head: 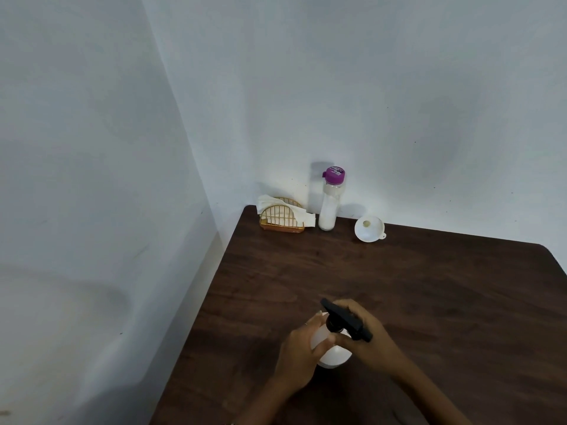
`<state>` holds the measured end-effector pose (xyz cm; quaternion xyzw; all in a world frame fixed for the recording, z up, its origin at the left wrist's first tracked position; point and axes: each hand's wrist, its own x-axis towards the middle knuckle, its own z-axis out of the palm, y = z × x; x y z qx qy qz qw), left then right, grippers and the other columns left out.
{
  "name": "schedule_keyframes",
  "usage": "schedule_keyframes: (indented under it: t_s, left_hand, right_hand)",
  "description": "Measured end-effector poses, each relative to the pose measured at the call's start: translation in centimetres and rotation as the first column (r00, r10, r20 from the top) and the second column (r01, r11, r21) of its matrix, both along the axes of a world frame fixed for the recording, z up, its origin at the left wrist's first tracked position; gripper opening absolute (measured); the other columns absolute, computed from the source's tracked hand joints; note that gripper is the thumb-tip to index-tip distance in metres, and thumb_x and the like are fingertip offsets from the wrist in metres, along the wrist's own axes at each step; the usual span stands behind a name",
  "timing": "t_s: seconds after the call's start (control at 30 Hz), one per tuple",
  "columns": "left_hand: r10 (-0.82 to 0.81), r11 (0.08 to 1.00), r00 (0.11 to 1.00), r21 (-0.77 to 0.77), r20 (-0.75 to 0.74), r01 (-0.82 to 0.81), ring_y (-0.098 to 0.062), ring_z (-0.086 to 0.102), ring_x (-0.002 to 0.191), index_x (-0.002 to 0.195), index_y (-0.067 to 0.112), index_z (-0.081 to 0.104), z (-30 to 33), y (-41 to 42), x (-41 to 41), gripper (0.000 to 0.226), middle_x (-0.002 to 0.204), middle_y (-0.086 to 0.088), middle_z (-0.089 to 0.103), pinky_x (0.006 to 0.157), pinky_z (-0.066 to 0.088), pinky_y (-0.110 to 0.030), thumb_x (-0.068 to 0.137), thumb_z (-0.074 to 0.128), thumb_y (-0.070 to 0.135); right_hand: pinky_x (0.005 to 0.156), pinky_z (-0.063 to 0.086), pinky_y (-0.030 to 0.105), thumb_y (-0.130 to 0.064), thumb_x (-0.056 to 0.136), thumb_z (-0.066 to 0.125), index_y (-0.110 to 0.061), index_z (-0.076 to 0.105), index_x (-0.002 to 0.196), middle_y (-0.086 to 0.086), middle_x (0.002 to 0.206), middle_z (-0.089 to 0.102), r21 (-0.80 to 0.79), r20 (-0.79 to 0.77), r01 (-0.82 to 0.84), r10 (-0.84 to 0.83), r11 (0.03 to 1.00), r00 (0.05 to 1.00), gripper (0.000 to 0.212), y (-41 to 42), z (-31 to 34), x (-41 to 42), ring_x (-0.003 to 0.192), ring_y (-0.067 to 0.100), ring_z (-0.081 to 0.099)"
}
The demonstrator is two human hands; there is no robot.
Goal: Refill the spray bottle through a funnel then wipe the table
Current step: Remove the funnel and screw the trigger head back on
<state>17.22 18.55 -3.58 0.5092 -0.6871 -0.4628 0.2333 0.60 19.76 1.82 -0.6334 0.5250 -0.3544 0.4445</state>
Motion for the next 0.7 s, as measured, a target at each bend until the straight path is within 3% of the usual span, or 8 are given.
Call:
schedule_keyframes:
  t_s: [0.1, 0.23, 0.33, 0.43, 0.57, 0.7]
  left_hand:
    - [0.016, 1.0, 1.0, 0.001, -0.004, -0.016, 0.007, 0.043, 0.124, 0.137, 0.036, 0.043, 0.4, 0.0, -0.1, 0.085, 0.14, 0.019, 0.046, 0.097, 0.035, -0.013, 0.068, 0.032, 0.085]
    - [0.007, 1.0, 0.999, 0.0, 0.034, -0.007, 0.01, 0.039, 0.122, 0.138, 0.038, 0.039, 0.5, 0.1, -0.1, 0.061, 0.141, 0.02, 0.041, 0.098, 0.033, -0.012, 0.083, 0.046, 0.064]
    - [0.005, 1.0, 0.999, 0.003, 0.039, -0.005, 0.006, 0.044, 0.124, 0.133, 0.052, 0.036, 0.1, 0.2, -0.2, 0.065, 0.142, 0.019, 0.045, 0.103, 0.038, -0.022, 0.075, 0.031, 0.082]
    - [0.013, 1.0, 1.0, 0.004, -0.003, -0.013, 0.006, 0.042, 0.127, 0.135, 0.048, 0.038, -0.2, 0.6, -0.3, 0.065, 0.142, 0.02, 0.045, 0.106, 0.038, -0.027, 0.078, 0.035, 0.079]
    - [0.066, 0.997, 0.991, 0.057, -0.118, -0.06, 0.002, 0.045, 0.126, 0.131, 0.04, 0.048, -0.3, 1.1, -0.8, 0.056, 0.135, 0.017, 0.052, 0.107, 0.039, -0.034, 0.082, 0.049, 0.068]
    - [-0.011, 0.996, 0.997, 0.088, -0.075, 0.017, -0.001, 0.045, 0.125, 0.12, 0.05, 0.046, 0.7, 2.0, -0.2, 0.057, 0.134, 0.015, 0.049, 0.107, 0.036, -0.028, 0.072, 0.046, 0.079]
  right_hand:
    - [0.081, 0.051, 0.032, -0.031, 0.073, 0.072, -0.045, 0.06, 0.102, -0.011, 0.096, 0.062, -0.086, -0.044, 0.113, -0.117, 0.99, 0.992, 0.034, 0.4, -0.3, 0.6, 0.091, 0.014, 0.062]
    - [0.075, 0.05, 0.03, -0.005, 0.071, 0.077, -0.037, 0.058, 0.091, -0.012, 0.094, 0.061, -0.142, -0.061, 0.315, -0.326, 0.938, 0.943, 0.041, 1.1, -1.4, 2.5, 0.087, 0.011, 0.06]
    - [0.072, 0.048, 0.026, -0.002, 0.072, 0.072, -0.034, 0.054, 0.08, -0.01, 0.086, 0.059, -0.143, -0.055, 0.342, -0.353, 0.929, 0.934, 0.038, 1.1, -1.4, 3.2, 0.085, 0.01, 0.058]
    - [0.078, 0.048, 0.026, -0.005, 0.074, 0.068, -0.043, 0.05, 0.089, -0.012, 0.092, 0.054, -0.06, -0.055, 0.274, -0.278, 0.96, 0.959, 0.045, 1.2, -1.5, 2.9, 0.094, 0.015, 0.054]
    - [0.094, 0.046, 0.038, -0.033, 0.064, 0.061, -0.052, 0.037, 0.111, -0.012, 0.117, 0.041, 0.225, -0.092, 0.029, -0.008, 0.974, 0.996, 0.056, 2.1, 0.2, 1.2, 0.115, 0.016, 0.043]
    - [0.103, 0.042, 0.037, -0.017, 0.071, 0.066, -0.046, 0.038, 0.126, -0.015, 0.128, 0.044, 0.359, -0.096, -0.206, 0.256, 0.91, 0.962, 0.068, 2.5, 3.5, -1.8, 0.123, 0.007, 0.042]
